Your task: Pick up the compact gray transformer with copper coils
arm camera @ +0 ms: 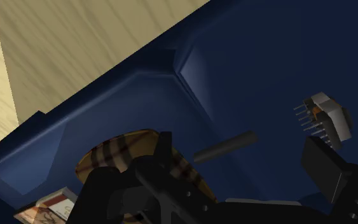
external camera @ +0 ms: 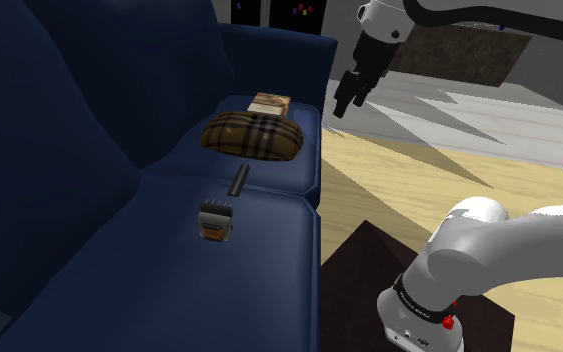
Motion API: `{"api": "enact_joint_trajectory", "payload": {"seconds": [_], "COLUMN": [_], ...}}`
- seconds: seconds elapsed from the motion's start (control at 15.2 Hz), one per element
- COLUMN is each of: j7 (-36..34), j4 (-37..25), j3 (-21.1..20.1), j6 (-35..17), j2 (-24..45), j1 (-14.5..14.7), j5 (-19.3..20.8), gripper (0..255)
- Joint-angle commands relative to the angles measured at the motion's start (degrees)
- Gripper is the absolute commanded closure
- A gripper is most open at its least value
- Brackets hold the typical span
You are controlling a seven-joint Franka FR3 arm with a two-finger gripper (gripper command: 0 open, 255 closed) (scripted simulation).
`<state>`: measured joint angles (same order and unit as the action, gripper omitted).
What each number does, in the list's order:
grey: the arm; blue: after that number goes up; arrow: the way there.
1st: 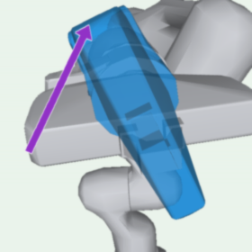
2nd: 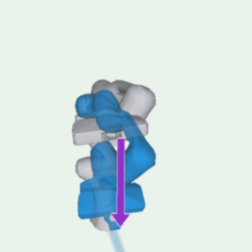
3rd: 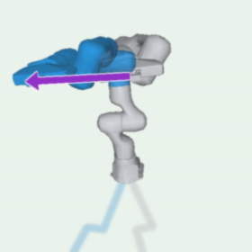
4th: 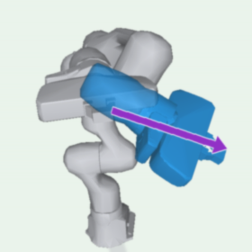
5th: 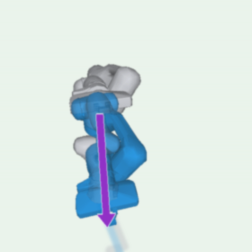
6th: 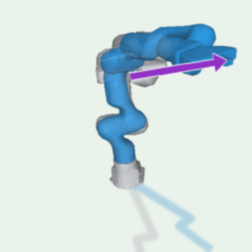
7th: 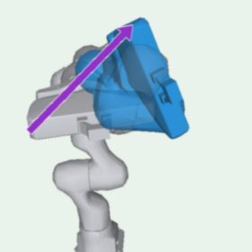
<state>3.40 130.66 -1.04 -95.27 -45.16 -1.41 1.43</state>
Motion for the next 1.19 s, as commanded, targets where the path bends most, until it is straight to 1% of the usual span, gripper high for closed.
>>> {"api": "enact_joint_trajectory", "payload": {"seconds": [0.0, 0.59, 1.12], "j7": [0.0, -3.2, -5.6], "j4": [0.0, 4.0, 3.7], "j3": [0.0, -4.7, -9.0], "j6": [0.0, -11.1, -20.6], "j2": [0.0, 10.6, 23.2], "j1": [0.0, 3.3, 6.0], "j5": [0.0, -4.1, -6.9], "gripper": [0, 0, 0]}}
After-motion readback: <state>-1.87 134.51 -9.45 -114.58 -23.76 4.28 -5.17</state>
